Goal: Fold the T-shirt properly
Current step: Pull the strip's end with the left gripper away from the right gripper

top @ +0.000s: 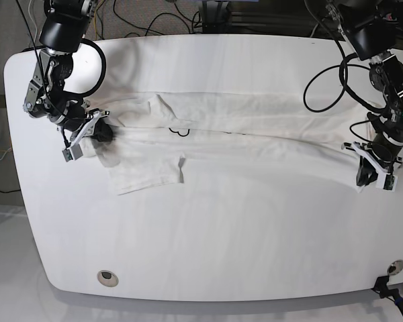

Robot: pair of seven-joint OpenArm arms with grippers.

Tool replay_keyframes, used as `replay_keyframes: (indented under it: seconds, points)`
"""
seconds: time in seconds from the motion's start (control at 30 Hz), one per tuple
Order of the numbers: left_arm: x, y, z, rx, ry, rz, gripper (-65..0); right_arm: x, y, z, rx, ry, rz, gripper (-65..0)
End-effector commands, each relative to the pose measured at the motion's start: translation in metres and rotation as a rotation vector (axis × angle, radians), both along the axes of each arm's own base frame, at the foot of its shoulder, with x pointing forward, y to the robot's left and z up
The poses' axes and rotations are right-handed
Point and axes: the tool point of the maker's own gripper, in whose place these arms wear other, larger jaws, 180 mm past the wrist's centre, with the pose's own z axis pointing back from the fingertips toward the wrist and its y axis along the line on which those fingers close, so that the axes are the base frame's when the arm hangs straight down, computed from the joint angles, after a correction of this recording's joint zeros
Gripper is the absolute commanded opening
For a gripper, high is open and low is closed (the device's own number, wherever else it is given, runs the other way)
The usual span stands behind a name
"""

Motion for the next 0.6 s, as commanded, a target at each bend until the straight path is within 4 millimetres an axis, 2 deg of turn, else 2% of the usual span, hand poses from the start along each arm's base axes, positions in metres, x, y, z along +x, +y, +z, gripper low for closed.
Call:
replay_keyframes:
  seconds: [0.0, 0.1, 0.27, 0.33, 0.43, 0.57]
  points:
    - [-0.002, -0.011, 0.023, 0.043, -0.065, -0.053, -65.0, -0.022, -0.012, -0.02, -0.091, 0.131, 0.03, -65.0]
    - [-0.022, -0.017, 0.009, 0.062, -0.022, -0.072, -65.0, -0.022, -0.012, -0.02, -0.093, 0.131, 0.03, -65.0]
    - [-0.049, -0.01, -0.018, 0.067, 0.063, -0.06, -65.0, -0.022, -0.012, -0.02, -0.093, 0.131, 0.03, -65.0]
    - [-0.061, -0.001, -0.025, 0.07, 0.091, -0.037, -65.0, -0.022, -0.012, -0.02, -0.093, 0.131, 0.03, -65.0]
    - [-0.068, 0.008, -0.04, 0.051, 0.132, -0.009, -65.0, -0.022, -0.012, -0.02, -0.093, 0.131, 0.03, -65.0]
    - [-0.077, 0.037, -0.058, 0.026, 0.187, 0.059, -65.0, -0.023, -0.012, -0.02, -0.093, 0.133, 0.03, -65.0]
